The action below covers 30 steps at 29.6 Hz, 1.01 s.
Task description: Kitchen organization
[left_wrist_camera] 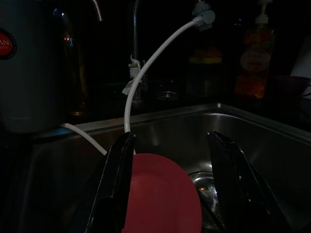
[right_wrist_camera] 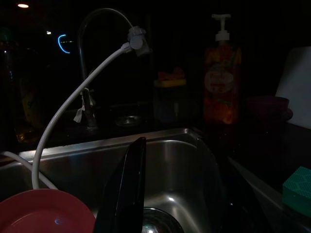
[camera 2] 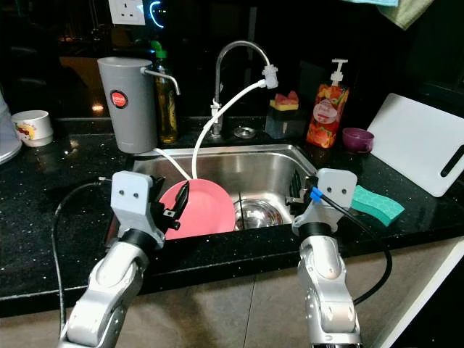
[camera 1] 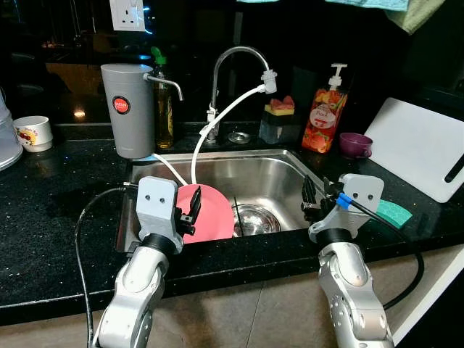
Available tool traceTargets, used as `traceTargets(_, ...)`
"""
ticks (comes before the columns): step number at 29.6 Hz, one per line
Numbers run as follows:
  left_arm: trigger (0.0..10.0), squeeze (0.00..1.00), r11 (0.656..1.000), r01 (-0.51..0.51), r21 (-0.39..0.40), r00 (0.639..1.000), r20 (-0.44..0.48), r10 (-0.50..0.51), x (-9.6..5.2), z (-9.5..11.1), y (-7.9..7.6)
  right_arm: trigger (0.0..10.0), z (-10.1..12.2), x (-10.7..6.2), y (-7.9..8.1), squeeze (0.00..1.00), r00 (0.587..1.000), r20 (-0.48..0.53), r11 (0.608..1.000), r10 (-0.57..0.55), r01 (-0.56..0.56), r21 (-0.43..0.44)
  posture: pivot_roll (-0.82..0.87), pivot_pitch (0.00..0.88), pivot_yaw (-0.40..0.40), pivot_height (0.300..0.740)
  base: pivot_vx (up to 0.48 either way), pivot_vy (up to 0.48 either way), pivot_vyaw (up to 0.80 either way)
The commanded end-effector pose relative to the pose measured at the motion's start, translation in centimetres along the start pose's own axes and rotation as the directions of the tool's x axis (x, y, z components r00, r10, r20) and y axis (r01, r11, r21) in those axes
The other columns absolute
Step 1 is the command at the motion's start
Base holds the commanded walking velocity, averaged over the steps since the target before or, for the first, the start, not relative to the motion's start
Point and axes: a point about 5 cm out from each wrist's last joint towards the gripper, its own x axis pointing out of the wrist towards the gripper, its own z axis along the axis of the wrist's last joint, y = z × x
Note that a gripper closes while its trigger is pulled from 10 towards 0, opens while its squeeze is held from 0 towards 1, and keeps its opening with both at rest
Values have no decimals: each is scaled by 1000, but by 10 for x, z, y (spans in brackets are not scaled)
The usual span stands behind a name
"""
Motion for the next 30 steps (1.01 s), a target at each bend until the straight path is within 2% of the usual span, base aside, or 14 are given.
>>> traceTargets(1, 10000, 0, 1000, 6, 7, 1000, -1, -6, -1, 1, -1, 10000, -2, -2, 0, 0, 1000, -5, 1000, -5, 5, -2, 112, 28, -73, 740, 0, 0, 0)
traceTargets(30, 10000, 0, 1000, 5, 6, 1000, -2, -5, -2, 1, -2, 10000, -2, -2, 0, 0, 1000, -5, 1000, 0, 0, -4, 113, 30, -76, 740, 0, 0, 0)
